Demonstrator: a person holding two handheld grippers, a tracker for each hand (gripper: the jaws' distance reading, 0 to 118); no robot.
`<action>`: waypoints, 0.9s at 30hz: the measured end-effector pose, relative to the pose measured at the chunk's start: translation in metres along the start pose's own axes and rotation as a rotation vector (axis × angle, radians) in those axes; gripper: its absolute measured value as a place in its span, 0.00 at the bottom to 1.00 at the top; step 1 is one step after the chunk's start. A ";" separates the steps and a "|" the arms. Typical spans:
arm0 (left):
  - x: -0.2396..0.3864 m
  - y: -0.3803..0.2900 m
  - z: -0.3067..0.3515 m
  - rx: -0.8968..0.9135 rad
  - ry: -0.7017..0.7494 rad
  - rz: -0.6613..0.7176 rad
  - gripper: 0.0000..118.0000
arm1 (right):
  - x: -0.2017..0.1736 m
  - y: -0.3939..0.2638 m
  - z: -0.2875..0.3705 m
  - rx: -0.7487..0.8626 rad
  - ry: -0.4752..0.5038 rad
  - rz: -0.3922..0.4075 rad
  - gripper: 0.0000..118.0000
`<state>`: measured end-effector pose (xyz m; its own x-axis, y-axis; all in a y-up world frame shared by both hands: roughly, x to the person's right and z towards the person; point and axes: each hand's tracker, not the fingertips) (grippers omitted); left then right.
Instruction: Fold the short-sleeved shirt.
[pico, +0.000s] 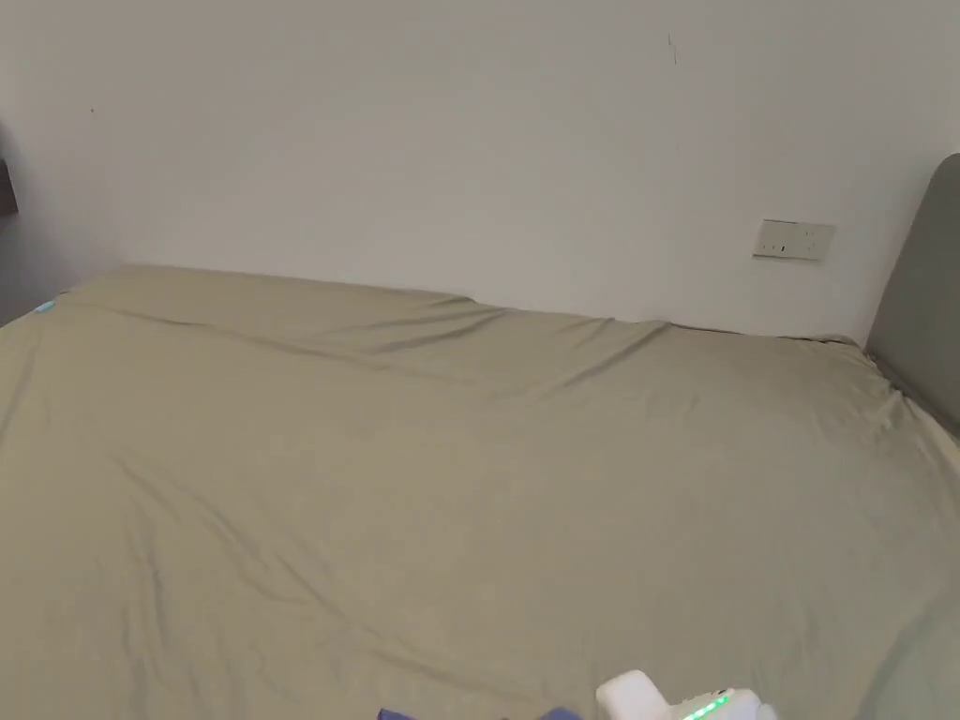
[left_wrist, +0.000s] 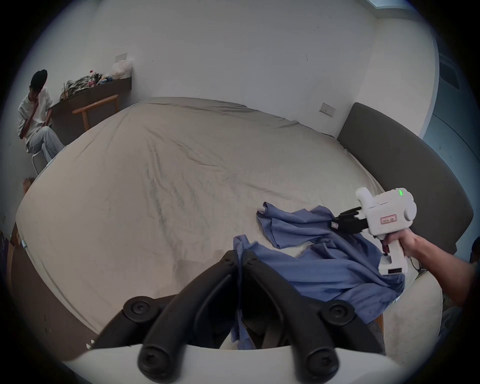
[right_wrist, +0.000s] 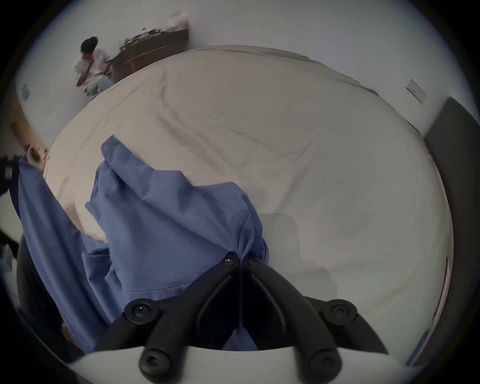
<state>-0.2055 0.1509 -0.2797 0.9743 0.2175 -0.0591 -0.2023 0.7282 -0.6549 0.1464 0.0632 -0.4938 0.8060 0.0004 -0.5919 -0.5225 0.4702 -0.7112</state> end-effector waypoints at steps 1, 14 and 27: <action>-0.002 0.003 0.000 0.003 0.002 0.011 0.03 | 0.002 0.002 0.010 0.032 -0.003 -0.055 0.07; -0.046 0.145 0.162 0.361 0.043 -0.077 0.03 | 0.082 -0.015 0.414 0.725 -0.086 -0.339 0.07; -0.014 0.298 0.296 0.573 0.028 -0.185 0.03 | 0.019 0.020 0.604 0.891 -0.226 -0.312 0.07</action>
<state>-0.3090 0.5566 -0.2512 0.9991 0.0425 -0.0076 -0.0431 0.9883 -0.1465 0.3192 0.6054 -0.2903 0.9557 -0.1114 -0.2725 0.0507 0.9741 -0.2206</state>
